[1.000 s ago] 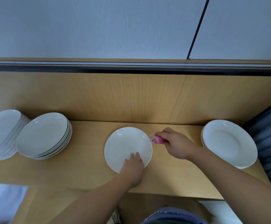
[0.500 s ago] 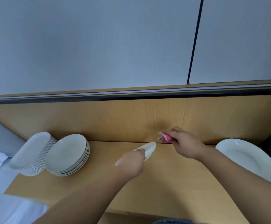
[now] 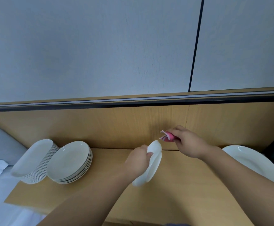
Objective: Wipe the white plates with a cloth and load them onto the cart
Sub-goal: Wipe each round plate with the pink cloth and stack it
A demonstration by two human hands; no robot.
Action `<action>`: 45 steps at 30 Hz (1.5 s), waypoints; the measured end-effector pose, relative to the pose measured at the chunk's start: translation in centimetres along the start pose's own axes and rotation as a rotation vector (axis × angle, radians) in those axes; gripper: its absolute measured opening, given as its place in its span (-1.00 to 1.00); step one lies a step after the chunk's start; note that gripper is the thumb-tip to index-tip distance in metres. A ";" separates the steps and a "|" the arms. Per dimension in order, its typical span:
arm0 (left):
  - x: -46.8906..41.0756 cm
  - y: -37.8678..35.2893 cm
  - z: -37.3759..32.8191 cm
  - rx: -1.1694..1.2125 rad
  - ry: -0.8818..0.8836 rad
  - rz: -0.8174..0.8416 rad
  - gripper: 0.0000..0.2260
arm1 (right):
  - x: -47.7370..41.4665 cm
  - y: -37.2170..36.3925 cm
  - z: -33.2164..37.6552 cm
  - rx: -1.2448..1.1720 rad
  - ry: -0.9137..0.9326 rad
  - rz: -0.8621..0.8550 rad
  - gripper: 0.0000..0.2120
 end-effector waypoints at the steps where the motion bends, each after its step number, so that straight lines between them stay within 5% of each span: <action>1: 0.1 -0.1 0.1 0.017 0.008 -0.001 -0.76 | 0.0 -0.2 0.1 0.005 -0.002 0.003 -0.61; 14: 1.2 1.9 8.5 0.294 0.227 -0.006 -0.93 | -3.0 -5.0 4.0 -0.029 0.083 0.096 -0.59; 20: 2.9 0.7 12.9 0.409 0.173 0.132 -0.32 | -6.2 -9.3 7.1 -0.009 0.132 0.188 -0.70; 28: 3.2 -1.5 16.5 0.499 0.217 0.168 -0.36 | -11.0 -18.1 8.1 0.266 0.270 0.290 -0.45; 31: 3.1 -2.0 17.3 0.534 0.201 0.179 -0.39 | -11.1 -20.5 7.3 0.283 0.223 0.392 -0.33; 36: 3.0 -2.9 18.5 0.579 0.216 0.180 -0.40 | -11.5 -21.8 7.0 0.107 0.219 0.435 -0.52; 45: 2.9 -3.8 19.4 0.610 0.263 0.171 -0.40 | -11.0 -21.3 3.0 -0.063 -0.128 0.387 -0.57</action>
Point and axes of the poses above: each hand's wrist, its own x-axis away from the middle knuckle, its own y-axis out of the back of the hand, z = x × y, the point moved 4 cm from there along -x, towards the middle knuckle, and after that the axes turned 8 degrees about -x, right-handed, at the moved point
